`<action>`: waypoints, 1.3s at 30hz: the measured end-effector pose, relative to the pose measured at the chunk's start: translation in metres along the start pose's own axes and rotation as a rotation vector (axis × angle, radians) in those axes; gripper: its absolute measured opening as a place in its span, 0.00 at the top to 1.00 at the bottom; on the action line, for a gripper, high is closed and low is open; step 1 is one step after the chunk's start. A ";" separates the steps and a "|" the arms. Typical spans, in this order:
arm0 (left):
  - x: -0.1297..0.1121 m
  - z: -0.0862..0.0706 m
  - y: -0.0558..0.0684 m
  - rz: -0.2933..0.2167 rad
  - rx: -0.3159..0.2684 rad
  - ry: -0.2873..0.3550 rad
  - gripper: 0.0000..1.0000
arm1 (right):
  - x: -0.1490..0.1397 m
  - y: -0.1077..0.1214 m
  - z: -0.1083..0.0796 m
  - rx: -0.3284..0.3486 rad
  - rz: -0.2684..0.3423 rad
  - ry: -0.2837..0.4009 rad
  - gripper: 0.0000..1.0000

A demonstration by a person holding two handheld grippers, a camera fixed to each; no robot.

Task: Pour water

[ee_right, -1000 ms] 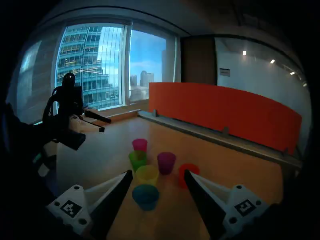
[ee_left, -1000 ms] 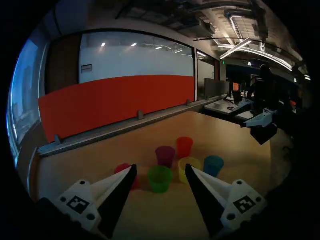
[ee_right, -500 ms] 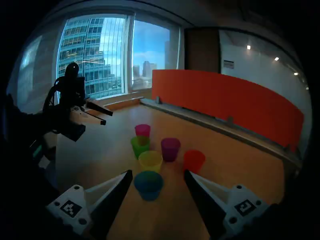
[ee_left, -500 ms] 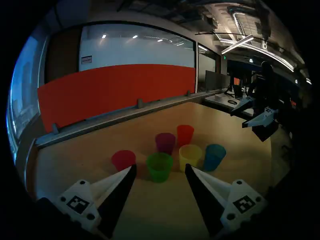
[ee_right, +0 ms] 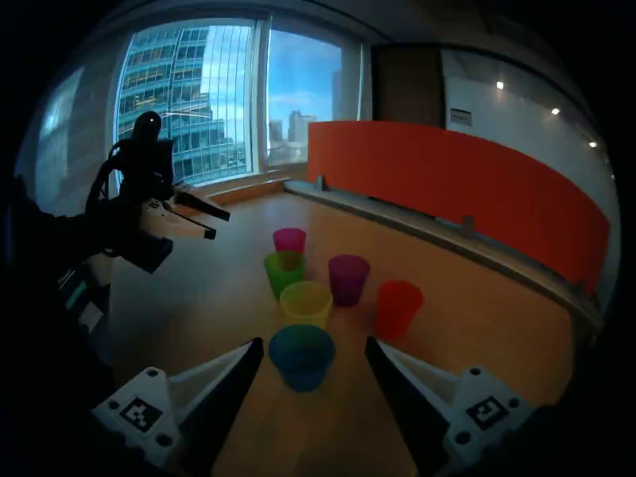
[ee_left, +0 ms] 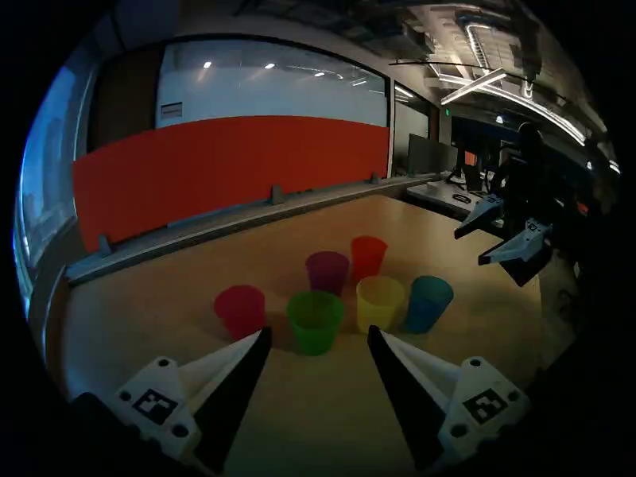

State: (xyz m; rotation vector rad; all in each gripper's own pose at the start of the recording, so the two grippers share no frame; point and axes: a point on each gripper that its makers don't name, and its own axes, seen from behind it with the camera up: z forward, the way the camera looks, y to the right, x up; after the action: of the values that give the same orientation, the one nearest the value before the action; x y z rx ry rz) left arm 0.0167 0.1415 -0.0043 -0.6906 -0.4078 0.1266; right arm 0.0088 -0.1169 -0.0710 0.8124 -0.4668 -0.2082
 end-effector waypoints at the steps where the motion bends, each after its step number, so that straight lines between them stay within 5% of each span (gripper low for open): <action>1: -0.002 0.002 -0.001 0.000 0.000 -0.004 0.11 | -0.003 0.000 0.003 0.000 0.000 -0.007 0.00; 24: -0.035 0.042 -0.006 0.014 -0.021 -0.073 0.11 | -0.058 -0.011 0.050 0.040 -0.003 -0.130 0.00; 39: -0.039 0.068 -0.006 0.014 -0.042 -0.098 0.10 | -0.065 -0.016 0.077 0.063 -0.007 -0.144 0.00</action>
State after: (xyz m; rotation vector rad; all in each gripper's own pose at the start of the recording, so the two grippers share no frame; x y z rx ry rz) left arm -0.0468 0.1678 0.0342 -0.7304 -0.5004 0.1656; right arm -0.0849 -0.1543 -0.0582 0.8641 -0.6085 -0.2601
